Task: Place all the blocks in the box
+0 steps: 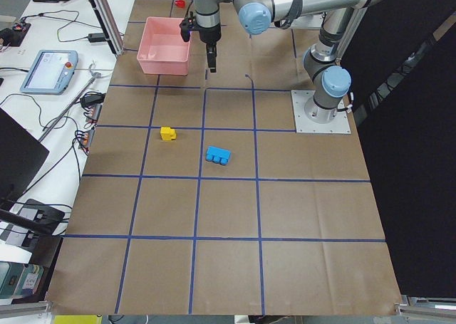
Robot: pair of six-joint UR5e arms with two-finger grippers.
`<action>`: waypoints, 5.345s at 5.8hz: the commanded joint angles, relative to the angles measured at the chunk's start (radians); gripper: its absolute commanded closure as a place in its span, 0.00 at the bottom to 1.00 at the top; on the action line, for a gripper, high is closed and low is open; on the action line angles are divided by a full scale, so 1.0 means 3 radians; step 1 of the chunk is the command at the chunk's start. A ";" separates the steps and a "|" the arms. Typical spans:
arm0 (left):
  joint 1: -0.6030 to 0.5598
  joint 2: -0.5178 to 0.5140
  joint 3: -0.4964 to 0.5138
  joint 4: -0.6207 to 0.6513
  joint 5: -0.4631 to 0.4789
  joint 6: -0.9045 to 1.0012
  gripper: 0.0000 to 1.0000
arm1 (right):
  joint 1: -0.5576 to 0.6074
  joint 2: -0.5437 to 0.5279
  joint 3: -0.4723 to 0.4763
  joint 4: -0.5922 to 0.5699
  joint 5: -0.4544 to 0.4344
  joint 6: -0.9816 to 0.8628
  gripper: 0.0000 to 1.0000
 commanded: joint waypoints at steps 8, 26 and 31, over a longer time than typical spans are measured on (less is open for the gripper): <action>0.1052 -0.1033 -0.0884 0.1878 0.0206 0.2299 0.01 | -0.0089 0.0280 0.0632 -0.0732 -0.0210 -0.0068 0.34; -0.0307 -0.0925 0.0376 0.0554 -0.0651 -0.0340 1.00 | 0.2396 -0.0088 -0.1204 0.1324 0.0250 0.4207 0.72; -0.1023 -0.1645 0.0541 0.2299 -0.1849 -0.1733 1.00 | 0.2390 -0.0083 -0.1199 0.1324 0.0250 0.4171 0.72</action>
